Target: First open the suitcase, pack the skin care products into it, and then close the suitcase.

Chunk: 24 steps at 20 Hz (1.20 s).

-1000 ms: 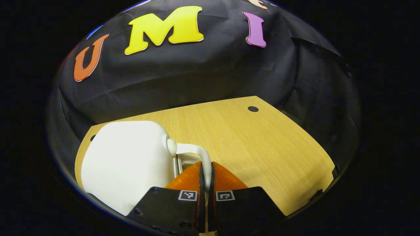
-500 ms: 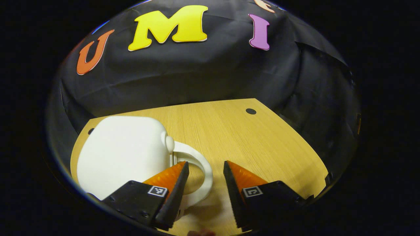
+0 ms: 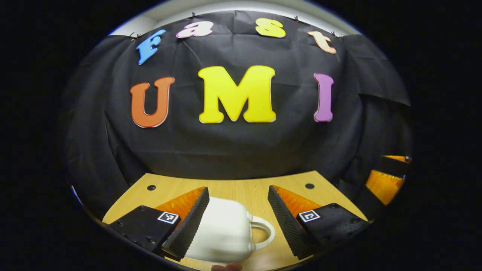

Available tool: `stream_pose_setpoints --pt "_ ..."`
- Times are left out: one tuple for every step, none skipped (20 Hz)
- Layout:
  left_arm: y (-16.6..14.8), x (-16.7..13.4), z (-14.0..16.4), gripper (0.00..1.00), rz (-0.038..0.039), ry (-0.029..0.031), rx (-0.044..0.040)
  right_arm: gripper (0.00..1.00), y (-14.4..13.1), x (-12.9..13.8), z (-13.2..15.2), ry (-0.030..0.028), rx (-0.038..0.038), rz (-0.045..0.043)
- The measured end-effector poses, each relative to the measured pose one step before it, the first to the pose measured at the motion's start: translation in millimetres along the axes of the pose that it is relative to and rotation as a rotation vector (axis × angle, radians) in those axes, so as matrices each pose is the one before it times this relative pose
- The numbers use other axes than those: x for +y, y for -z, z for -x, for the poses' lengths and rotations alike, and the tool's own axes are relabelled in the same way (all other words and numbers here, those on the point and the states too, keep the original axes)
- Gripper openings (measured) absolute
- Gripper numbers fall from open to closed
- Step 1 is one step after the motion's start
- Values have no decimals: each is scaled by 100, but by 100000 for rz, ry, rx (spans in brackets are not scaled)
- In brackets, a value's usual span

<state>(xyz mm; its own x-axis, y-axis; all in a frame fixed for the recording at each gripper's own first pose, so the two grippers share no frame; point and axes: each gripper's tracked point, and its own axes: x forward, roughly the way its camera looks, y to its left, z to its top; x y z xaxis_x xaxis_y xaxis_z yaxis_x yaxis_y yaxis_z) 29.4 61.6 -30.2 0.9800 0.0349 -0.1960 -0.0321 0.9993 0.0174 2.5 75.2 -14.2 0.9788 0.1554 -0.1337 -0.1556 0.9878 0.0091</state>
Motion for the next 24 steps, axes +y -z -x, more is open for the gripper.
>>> stream_pose_setpoints --pt "-1348 122 187 99 1433 -1308 -3445 80 -1538 1151 -526 -616 -4201 -789" --pt "-2143 1200 1076 99 624 -988 -3253 80 -1312 707 -392 286 -3753 -484" --pt "-1405 568 671 99 -69 -721 -3611 80 -1266 677 -317 4 -4189 -59" --pt "-1482 837 539 99 -83 -1789 -3294 80 -1169 490 -118 959 -3518 536" --pt "-963 646 224 99 -232 -1111 -2748 79 -720 129 -29 1471 -2725 829" --pt "-662 289 348 99 -603 -761 -2160 79 -492 273 100 1134 -1764 202" --pt "-116 272 401 98 19 -698 -1158 80 -136 345 43 906 -819 258" --pt "-55 -39 463 97 185 -248 -487 77 37 279 177 445 57 205" --pt "105 -106 253 100 771 8 -402 79 100 225 -16 166 487 193" --pt "69 -217 226 97 605 617 -69 80 105 182 81 229 689 -146" --pt "-108 -62 70 97 467 822 -641 80 174 -132 -45 889 831 436" --pt "-75 -69 135 97 -384 14 -1106 80 89 -28 24 498 556 330" --pt "-250 286 136 97 -943 -680 -1051 80 69 71 -34 313 279 -421" --pt "-177 39 69 97 -253 -506 -794 77 -104 72 -30 496 63 -1110" --pt "-131 -235 42 97 196 102 -938 79 14 -106 -197 1026 361 -1309" --pt "-175 -200 -21 97 84 417 -1006 77 95 -62 -112 712 771 -1617" --pt "-184 -35 -141 97 -326 458 -787 79 122 232 -153 214 871 -1049" --pt "229 -411 -74 100 -667 1156 554 79 156 33 -140 302 819 -480" --pt "333 -298 -62 97 -560 1270 712 80 144 -21 -200 76 252 -214" --pt "120 -417 -121 97 -113 1235 4 77 120 -178 -288 917 288 674" --pt "59 -312 -110 97 134 382 932 79 263 -417 -335 804 735 761" --pt "187 -128 -46 97 306 199 759 80 145 -295 -256 764 472 -109" --pt "215 -123 -31 97 -39 434 721 80 18 -516 -377 1449 410 -508" --pt "589 -597 -107 97 -312 -22 223 80 155 -499 -333 1458 347 -697"
